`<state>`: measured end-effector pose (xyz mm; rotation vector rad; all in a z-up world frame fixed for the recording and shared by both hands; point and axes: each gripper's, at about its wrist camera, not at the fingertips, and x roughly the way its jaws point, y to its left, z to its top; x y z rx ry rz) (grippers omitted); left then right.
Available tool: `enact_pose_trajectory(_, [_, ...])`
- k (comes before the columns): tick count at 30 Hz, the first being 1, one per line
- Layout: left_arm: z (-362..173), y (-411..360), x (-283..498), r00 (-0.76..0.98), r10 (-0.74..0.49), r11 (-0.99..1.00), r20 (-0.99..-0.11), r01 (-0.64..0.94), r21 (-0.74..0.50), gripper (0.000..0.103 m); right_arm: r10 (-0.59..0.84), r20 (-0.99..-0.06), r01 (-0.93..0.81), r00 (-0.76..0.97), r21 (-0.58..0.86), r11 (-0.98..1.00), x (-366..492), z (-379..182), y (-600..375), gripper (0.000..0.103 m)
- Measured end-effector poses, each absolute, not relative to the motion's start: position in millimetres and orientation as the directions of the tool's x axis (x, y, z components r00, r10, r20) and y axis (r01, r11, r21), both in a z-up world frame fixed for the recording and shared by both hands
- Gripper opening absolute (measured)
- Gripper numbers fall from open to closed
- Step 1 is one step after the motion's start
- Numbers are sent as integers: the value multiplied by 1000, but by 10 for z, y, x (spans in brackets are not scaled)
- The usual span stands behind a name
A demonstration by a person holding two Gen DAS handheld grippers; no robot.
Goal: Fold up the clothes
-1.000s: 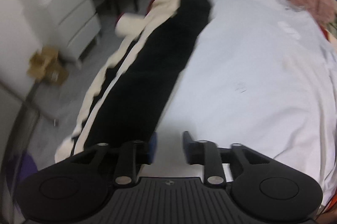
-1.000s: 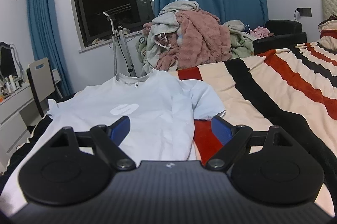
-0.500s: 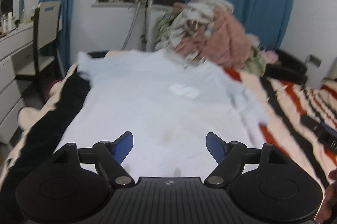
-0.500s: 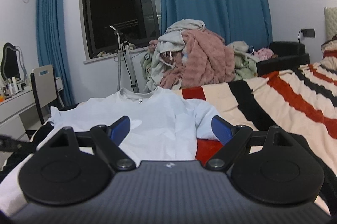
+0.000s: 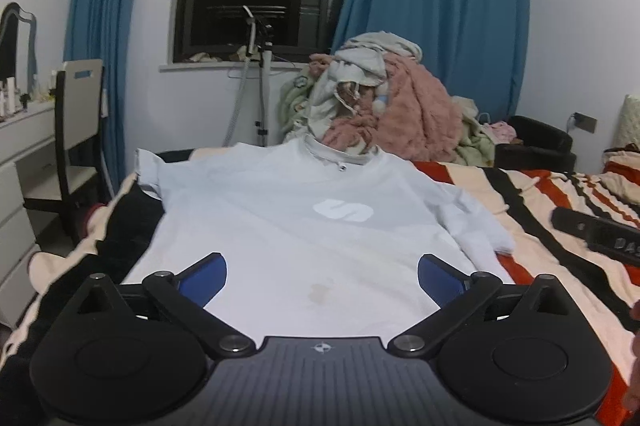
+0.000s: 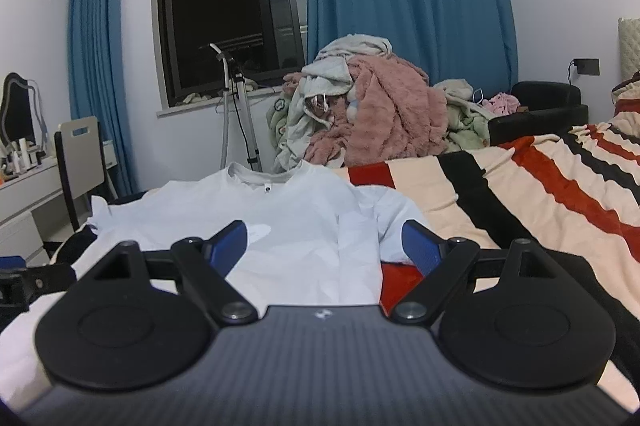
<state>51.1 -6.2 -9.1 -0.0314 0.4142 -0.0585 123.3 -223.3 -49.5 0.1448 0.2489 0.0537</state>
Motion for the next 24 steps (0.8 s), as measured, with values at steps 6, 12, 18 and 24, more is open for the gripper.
enact_pose_trajectory(6, [-174, -127, 409, 920, -79, 996, -383, 87, 4, 103, 73, -256, -30, 964, 169, 985, 1241, -504, -2253, 86])
enact_pose_trajectory(12, [-223, -57, 399, 909, -64, 998, -412, 60, -23, 103, 66, -246, -22, 967, 175, 984, 1263, -472, -2279, 85])
enact_pose_trajectory(18, [-245, 52, 434, 900, -53, 998, -433, 31, -56, 103, 35, -258, 20, 965, 207, 978, 1453, -502, -2395, 85])
enact_pose_trajectory(24, [-301, 27, 468, 894, -30, 999, -447, 17, -33, 103, 30, -307, 59, 951, 278, 959, 1890, -599, -2618, 85])
